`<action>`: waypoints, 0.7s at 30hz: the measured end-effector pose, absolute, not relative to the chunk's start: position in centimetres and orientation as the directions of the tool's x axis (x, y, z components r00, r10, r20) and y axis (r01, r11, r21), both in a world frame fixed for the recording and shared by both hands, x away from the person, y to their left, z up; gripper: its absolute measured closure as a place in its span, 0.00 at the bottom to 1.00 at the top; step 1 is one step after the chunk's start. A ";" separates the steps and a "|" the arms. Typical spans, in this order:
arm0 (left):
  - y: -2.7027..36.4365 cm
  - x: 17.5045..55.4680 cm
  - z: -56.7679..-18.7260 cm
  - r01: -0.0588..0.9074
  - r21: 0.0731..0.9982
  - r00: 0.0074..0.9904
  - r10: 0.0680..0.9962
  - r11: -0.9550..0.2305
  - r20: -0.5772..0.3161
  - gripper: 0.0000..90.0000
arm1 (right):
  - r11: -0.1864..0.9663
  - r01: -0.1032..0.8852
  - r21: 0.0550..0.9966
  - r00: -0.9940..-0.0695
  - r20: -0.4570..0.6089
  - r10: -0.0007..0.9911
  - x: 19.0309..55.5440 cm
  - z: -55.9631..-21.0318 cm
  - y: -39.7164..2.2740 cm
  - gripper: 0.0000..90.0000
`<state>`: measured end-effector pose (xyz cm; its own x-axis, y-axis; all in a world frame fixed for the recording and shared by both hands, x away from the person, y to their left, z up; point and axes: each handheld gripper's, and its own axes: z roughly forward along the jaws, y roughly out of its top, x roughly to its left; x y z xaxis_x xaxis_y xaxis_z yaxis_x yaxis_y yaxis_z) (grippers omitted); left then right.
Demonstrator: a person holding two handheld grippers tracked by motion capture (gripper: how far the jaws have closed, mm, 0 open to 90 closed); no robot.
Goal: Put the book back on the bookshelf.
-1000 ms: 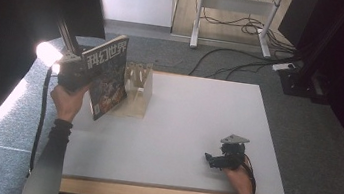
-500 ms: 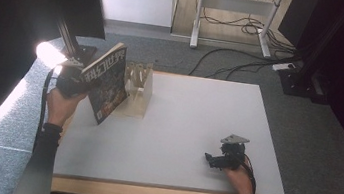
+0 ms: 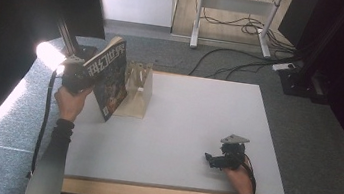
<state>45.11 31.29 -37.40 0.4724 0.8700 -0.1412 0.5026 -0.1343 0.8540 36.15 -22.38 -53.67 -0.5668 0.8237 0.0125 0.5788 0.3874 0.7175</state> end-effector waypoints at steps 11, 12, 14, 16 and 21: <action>31.8 44.7 -37.3 0.488 0.862 0.465 0.877 -0.139 -0.122 0.59 | 0.389 0.578 0.717 -0.568 0.011 0.823 36.2 -53.7 -22.4 0.00; 31.9 44.6 -37.3 0.484 0.864 0.460 0.880 -0.141 -0.114 0.54 | 0.389 0.577 0.718 -0.568 0.011 0.823 36.2 -53.7 -22.4 0.00; 32.1 44.4 -37.2 0.474 0.870 0.457 0.883 -0.135 -0.112 0.45 | 0.389 0.577 0.718 -0.568 0.011 0.823 36.2 -53.7 -22.4 0.00; 32.4 44.1 -37.0 0.462 0.878 0.466 0.877 -0.127 -0.119 0.35 | 0.388 0.578 0.718 -0.568 0.012 0.823 36.2 -53.7 -22.4 0.00; 33.0 43.2 -36.6 0.459 0.878 0.489 0.863 -0.131 -0.126 0.17 | 0.389 0.578 0.717 -0.568 0.011 0.823 36.2 -53.7 -22.4 0.00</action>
